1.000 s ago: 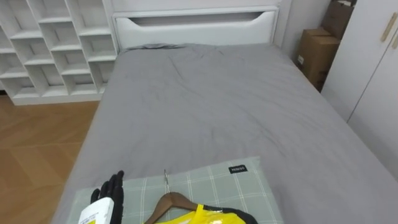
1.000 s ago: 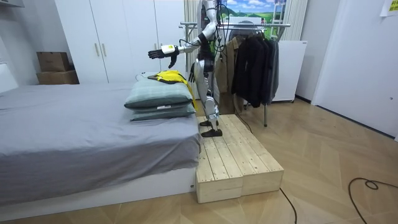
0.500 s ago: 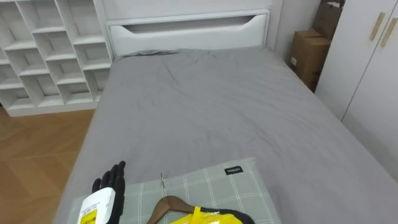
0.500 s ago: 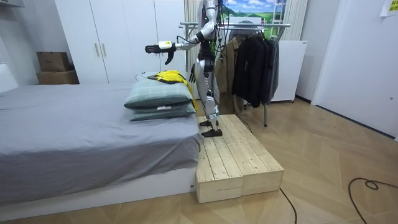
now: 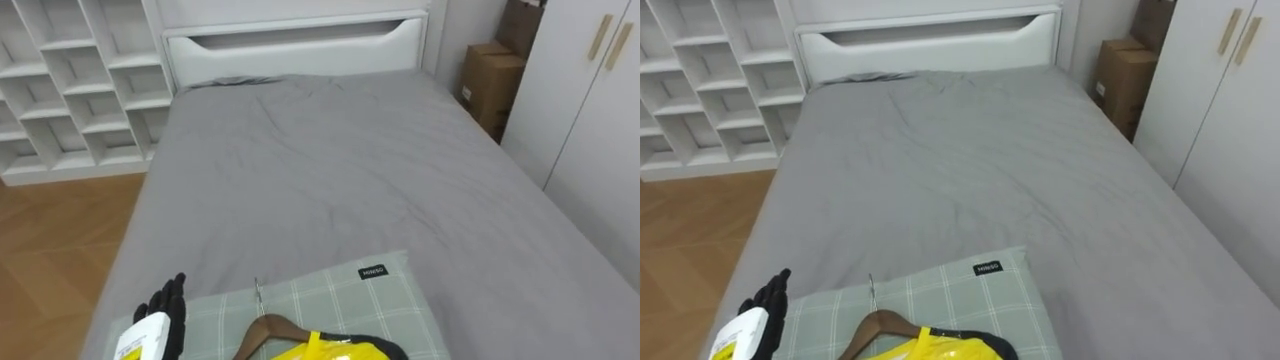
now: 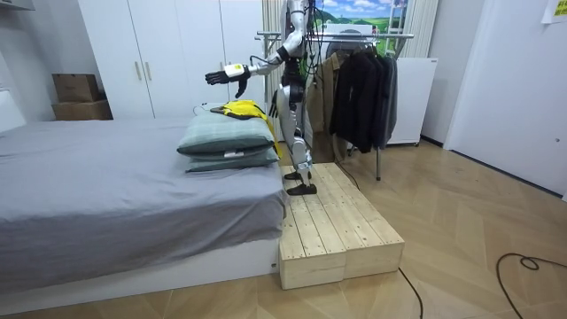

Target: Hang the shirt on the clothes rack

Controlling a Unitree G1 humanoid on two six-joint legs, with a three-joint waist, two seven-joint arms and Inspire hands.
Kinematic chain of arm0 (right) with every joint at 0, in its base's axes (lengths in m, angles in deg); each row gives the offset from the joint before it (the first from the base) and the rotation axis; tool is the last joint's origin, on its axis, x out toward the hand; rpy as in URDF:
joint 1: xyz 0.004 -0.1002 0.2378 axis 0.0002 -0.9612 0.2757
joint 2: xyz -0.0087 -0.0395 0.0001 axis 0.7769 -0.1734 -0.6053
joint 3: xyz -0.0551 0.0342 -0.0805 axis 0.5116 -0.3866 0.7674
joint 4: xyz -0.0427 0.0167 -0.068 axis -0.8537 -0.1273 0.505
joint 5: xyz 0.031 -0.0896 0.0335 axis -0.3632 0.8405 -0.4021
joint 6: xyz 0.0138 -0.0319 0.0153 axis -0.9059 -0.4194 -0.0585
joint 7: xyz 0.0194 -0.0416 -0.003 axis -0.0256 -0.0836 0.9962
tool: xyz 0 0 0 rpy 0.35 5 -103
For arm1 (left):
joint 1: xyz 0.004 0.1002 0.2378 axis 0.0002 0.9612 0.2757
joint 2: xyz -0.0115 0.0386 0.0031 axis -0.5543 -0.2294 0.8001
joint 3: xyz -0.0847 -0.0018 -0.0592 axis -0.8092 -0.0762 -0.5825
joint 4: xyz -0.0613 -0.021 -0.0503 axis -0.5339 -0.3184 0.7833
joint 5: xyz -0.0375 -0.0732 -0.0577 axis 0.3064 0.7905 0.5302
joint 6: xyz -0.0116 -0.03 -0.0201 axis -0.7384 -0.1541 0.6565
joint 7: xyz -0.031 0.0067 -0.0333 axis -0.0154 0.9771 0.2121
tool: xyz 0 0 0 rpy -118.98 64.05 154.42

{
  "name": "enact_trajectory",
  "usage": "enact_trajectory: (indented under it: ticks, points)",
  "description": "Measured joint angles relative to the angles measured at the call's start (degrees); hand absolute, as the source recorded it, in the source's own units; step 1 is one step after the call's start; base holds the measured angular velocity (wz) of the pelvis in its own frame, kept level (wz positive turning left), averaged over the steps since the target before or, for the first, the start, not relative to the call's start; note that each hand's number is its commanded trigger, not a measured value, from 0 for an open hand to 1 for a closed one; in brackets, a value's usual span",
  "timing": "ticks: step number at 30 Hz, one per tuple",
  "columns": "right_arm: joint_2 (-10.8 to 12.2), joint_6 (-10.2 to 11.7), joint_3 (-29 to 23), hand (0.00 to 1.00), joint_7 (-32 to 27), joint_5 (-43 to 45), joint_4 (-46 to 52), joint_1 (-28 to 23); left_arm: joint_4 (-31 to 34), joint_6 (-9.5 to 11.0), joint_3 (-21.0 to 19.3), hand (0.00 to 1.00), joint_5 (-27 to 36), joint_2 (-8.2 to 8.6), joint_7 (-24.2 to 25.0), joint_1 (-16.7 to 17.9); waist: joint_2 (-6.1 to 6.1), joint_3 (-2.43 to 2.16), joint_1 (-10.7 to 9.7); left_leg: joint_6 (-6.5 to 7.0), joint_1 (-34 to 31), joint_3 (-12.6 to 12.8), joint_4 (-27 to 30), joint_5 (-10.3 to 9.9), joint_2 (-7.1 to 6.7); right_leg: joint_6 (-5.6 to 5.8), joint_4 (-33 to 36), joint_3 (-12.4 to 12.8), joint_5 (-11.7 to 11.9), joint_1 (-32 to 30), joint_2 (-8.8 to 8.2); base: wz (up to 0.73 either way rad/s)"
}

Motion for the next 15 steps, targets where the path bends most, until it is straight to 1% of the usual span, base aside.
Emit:
enact_trajectory:
  ticks: [1, 3, 7, 10, 12, 15]
  points:
    - [0.04, 0.01, 0.0, 0.0, -0.03, -0.28, -0.02, 0.03, -0.34, -0.01, -0.02, 0.0, 0.15, 0.01, 0.0, 0.0, -0.02, -0.01, -0.01, 0.0, 0.01, 0.06, -0.01, 0.0, 0.0, 0.0, -0.01, 0.02, 0.0, 0.0, 0.0, -0.04]
    - [0.21, 0.01, 0.01, 0.0, -0.51, -0.81, -0.16, -0.03, -3.0, -0.18, -0.01, 0.0, 1.94, 0.01, 0.23, -0.07, -0.12, -0.05, -0.12, 0.0, 0.1, 0.43, -0.04, 0.0, 0.03, 0.0, -0.03, 0.32, 0.0, -0.02, 0.01, -0.06]
    - [0.23, -0.1, 0.0, 0.0, -0.5, -1.06, -0.49, -0.32, -6.19, -1.08, 0.0, 0.0, 2.26, 0.17, 1.12, -0.24, -0.42, -0.09, -0.38, 0.0, 0.04, 0.47, -0.05, 0.0, 0.04, 0.0, -0.01, 0.31, 0.0, -0.05, 0.03, -0.01]
    - [0.32, -0.23, 0.01, 0.0, -0.52, -1.12, -0.74, -0.34, -7.84, -1.43, -0.01, 0.0, 3.4, 0.35, 1.19, -0.48, -0.67, -0.31, -0.6, 0.0, -0.02, 0.46, -0.06, 0.0, 0.03, 0.0, 0.03, 0.28, 0.0, -0.04, 0.03, 0.0]
    - [0.33, -1.1, 0.06, 0.0, -0.84, -1.05, -0.74, -0.38, -8.18, -2.22, -0.02, 0.0, 4.62, 0.7, 1.2, -0.84, -0.9, -0.58, -0.76, 0.0, -0.02, 0.39, -0.13, 0.0, 0.01, 0.0, 0.06, 0.21, 0.0, -0.01, 0.02, 0.0]
    - [0.35, -1.37, 0.07, 0.0, -1.59, -1.0, -0.74, -0.38, -9.17, -2.96, -0.04, 0.0, 6.52, 1.04, 1.2, -1.95, -1.02, -0.68, -1.16, 0.0, -0.01, 0.36, -0.05, 0.0, 0.0, 0.0, 0.13, 0.16, 0.0, 0.07, 0.01, 0.0]
